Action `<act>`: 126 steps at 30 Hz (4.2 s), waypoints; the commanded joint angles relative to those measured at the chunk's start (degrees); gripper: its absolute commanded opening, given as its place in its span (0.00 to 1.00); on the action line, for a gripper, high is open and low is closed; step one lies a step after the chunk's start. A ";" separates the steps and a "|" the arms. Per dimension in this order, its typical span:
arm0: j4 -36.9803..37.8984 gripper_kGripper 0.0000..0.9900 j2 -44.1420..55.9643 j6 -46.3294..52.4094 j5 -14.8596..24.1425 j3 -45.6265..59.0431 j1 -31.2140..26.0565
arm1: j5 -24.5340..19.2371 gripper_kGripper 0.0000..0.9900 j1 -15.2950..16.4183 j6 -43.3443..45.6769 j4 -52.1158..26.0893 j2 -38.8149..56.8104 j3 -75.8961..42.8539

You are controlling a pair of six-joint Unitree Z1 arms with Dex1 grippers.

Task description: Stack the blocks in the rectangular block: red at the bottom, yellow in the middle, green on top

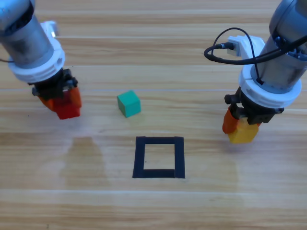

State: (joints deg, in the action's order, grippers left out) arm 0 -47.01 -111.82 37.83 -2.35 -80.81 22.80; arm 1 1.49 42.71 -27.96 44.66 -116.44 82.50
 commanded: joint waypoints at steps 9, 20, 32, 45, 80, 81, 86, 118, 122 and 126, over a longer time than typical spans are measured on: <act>-11.52 0.00 -10.35 -12.51 -0.28 -11.39 18.16 | -0.88 0.00 -0.09 -0.61 0.78 0.69 -0.76; -11.96 0.00 -10.61 -12.25 -2.31 -15.16 21.76 | -0.88 0.00 -0.09 -0.34 0.87 0.69 -0.67; -12.14 0.00 -12.28 10.69 3.50 -18.15 25.19 | -0.61 0.00 -0.09 -0.26 0.87 0.43 -0.50; -13.55 0.00 -18.26 21.24 6.22 -21.84 29.76 | -0.53 0.00 -0.09 -0.17 0.78 0.25 -0.32; -16.97 0.00 -24.32 17.98 3.14 -28.26 28.26 | -0.35 0.00 -0.09 -0.17 0.87 -0.01 -0.50; -16.97 0.00 -24.41 17.98 3.14 -28.26 28.26 | -0.26 0.00 0.00 -0.17 0.87 -0.01 -0.50; -16.97 0.00 -24.68 18.07 3.32 -28.52 28.26 | -0.35 0.00 0.18 -0.17 0.87 -0.01 -0.58; -16.89 0.00 -25.29 18.33 4.20 -28.88 27.91 | -0.26 0.00 0.35 -0.08 0.87 0.07 -0.58; -16.89 0.00 -25.29 18.33 4.20 -28.88 27.91 | -0.26 0.00 0.44 -0.08 0.87 0.07 -0.58; -16.80 0.00 -25.38 18.33 4.20 -28.88 27.91 | -0.35 0.00 0.62 -0.08 0.78 0.07 -0.67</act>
State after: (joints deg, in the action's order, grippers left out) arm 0 -63.53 -134.00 56.04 1.25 -110.75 51.46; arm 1 1.49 42.71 -27.97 44.66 -116.45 82.50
